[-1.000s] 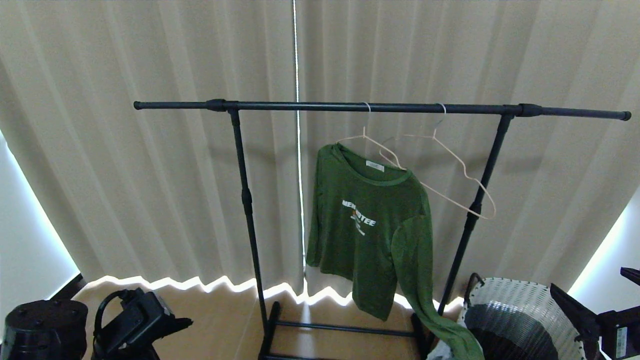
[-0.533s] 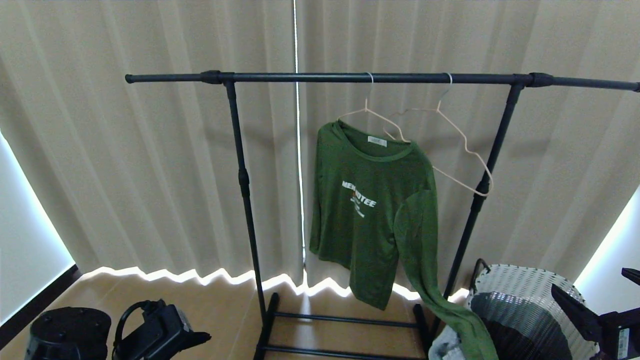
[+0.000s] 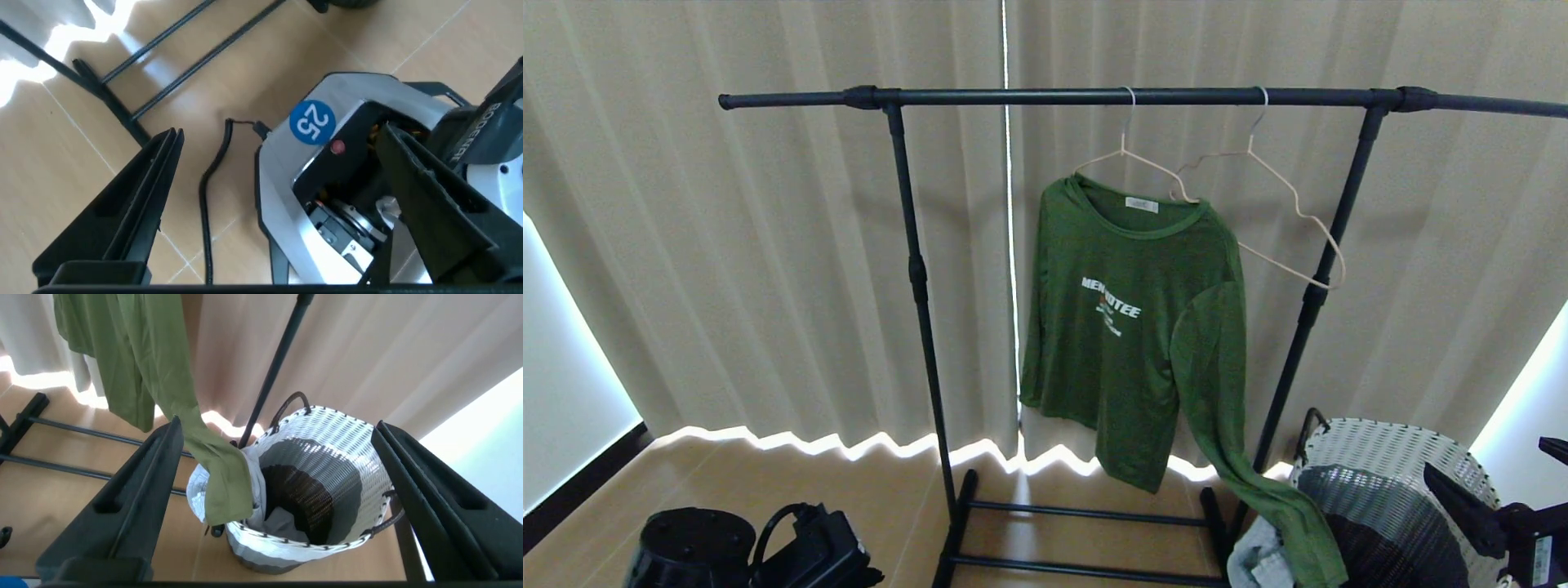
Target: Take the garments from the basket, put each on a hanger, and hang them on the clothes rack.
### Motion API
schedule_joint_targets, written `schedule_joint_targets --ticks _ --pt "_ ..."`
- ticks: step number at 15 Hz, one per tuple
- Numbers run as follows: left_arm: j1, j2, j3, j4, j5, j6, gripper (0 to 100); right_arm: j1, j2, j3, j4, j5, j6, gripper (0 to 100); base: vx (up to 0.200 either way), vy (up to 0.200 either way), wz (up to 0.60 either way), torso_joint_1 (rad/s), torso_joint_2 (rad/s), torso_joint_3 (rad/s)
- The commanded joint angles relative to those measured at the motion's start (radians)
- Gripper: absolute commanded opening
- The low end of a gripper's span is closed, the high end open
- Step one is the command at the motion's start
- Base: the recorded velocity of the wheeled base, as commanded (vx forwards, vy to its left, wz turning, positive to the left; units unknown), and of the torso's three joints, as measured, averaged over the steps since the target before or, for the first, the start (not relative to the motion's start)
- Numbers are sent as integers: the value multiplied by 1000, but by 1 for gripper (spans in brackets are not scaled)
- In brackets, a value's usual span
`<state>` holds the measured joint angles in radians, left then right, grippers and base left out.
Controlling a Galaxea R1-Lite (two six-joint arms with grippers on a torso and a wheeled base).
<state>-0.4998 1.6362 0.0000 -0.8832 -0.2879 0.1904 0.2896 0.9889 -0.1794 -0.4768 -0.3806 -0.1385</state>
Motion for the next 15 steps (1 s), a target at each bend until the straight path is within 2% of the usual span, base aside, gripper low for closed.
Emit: schedule_joint_targets --ticks 1,4,8,10,12,15 --pt "6 42 0 -37 1 0 100 0 0 0 -2 0 0 100 0 0 0 0 0 0" --pt "18 40 0 -92 1 0 100 0 -9 0 0 0 0 100 0 0 0 0 0 0" --pt "-8 54 0 -54 3 -2 100 0 -24 0 0 0 0 100 0 0 0 0 0 0" --pt "-9 100 0 -95 1 0 100 0 -23 1 1 2 0 100 0 0 0 0 0 0" --pt "4 134 0 -178 3 -5 100 0 -23 1 1 2 0 100 0 0 0 0 0 0" --pt "0 109 0 -172 7 -14 100 0 -24 1 1 2 0 100 0 0 0 0 0 0"
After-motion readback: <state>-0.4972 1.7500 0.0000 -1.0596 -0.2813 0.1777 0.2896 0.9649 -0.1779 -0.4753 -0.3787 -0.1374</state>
